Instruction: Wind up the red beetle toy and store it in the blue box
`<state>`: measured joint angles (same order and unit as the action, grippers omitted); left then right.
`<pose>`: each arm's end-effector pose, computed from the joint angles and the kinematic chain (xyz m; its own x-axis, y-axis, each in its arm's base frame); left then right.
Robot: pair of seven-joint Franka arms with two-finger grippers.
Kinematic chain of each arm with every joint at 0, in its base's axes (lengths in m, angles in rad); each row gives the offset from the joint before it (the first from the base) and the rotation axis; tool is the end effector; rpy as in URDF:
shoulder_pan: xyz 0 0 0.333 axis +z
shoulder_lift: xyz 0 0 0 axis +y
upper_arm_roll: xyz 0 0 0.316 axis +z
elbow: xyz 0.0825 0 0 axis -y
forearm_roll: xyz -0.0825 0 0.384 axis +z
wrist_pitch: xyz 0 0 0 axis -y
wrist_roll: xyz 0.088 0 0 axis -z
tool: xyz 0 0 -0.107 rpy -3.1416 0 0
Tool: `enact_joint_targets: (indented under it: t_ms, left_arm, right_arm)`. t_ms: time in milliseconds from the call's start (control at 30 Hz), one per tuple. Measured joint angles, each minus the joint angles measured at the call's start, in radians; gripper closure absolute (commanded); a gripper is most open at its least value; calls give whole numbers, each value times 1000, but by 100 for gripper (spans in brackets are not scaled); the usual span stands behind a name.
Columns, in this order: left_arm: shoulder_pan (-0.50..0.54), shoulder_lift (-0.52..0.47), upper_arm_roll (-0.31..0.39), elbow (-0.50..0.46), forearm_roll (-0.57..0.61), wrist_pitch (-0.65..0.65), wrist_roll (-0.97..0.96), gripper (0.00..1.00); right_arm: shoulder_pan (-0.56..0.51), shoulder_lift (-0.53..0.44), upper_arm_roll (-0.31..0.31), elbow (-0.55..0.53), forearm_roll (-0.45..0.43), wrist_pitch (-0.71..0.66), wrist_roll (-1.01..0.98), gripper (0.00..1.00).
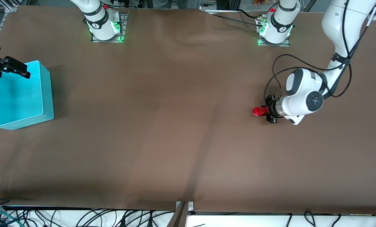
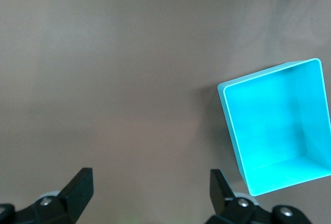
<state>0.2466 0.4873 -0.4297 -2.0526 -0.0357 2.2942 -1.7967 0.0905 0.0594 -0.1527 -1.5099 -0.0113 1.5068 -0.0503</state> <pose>0.5620 -0.1050 0.2030 -0.1132 0.9799 -0.1641 0.9658 0.0697 -0.2498 0.5649 -0.0338 0.6147 0.9980 -0.0128 -0.0627 -0.0117 -0.9998 0.0172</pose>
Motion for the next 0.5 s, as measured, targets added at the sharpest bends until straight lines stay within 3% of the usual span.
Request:
enact_joint_targets:
  t_ms: [500]
  left_arm:
    - [4, 56, 14, 26, -1, -10, 5, 100]
  right_arm:
    - [0, 0, 0, 0, 0, 0, 0, 0]
